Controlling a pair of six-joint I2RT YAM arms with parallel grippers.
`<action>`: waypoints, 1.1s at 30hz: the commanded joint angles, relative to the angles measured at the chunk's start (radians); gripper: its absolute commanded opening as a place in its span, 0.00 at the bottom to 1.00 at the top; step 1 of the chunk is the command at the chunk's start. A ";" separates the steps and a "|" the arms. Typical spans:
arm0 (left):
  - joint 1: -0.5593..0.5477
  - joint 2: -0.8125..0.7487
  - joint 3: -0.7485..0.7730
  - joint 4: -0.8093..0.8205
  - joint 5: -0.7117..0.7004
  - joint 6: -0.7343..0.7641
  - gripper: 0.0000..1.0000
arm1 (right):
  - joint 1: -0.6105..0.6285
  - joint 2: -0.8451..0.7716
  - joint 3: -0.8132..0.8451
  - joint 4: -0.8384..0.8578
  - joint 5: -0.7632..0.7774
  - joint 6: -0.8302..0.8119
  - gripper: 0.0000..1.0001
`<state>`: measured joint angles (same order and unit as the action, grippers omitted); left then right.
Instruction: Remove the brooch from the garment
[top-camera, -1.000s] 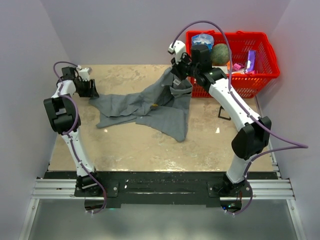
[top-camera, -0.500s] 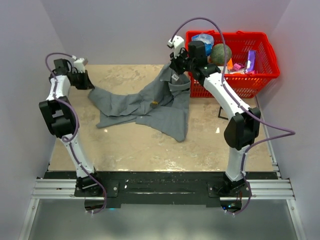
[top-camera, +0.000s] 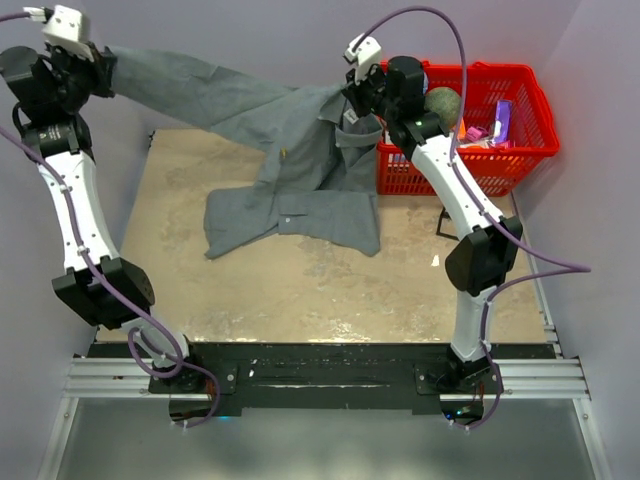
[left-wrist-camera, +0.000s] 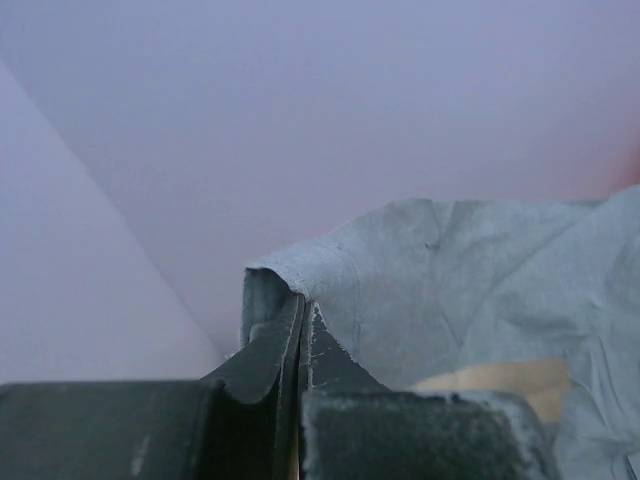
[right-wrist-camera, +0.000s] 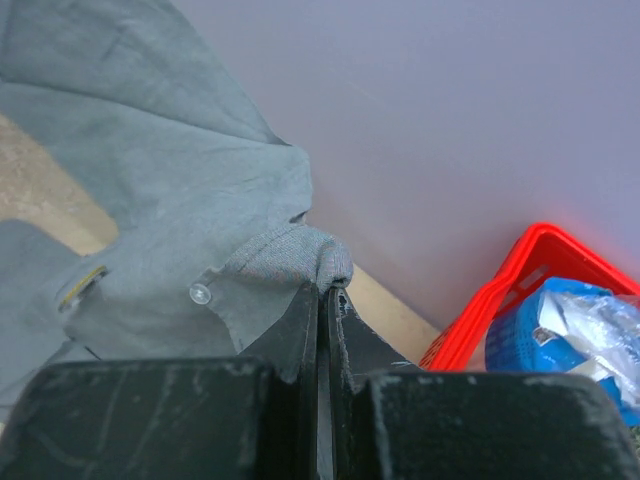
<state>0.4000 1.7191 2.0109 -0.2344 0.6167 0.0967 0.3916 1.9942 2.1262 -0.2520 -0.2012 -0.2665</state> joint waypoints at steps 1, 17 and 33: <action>0.036 -0.045 0.081 0.165 -0.121 -0.074 0.00 | -0.002 -0.071 0.072 0.120 0.020 0.003 0.00; 0.046 -0.081 0.449 0.446 -0.374 0.017 0.00 | 0.076 -0.274 0.037 0.191 -0.141 0.047 0.00; 0.046 -0.035 0.598 0.902 -0.617 0.233 0.00 | 0.207 -0.466 0.037 0.229 -0.109 0.224 0.00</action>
<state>0.4381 1.6947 2.6015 0.5438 0.0383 0.2508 0.5968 1.6299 2.1765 -0.0643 -0.3317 -0.0872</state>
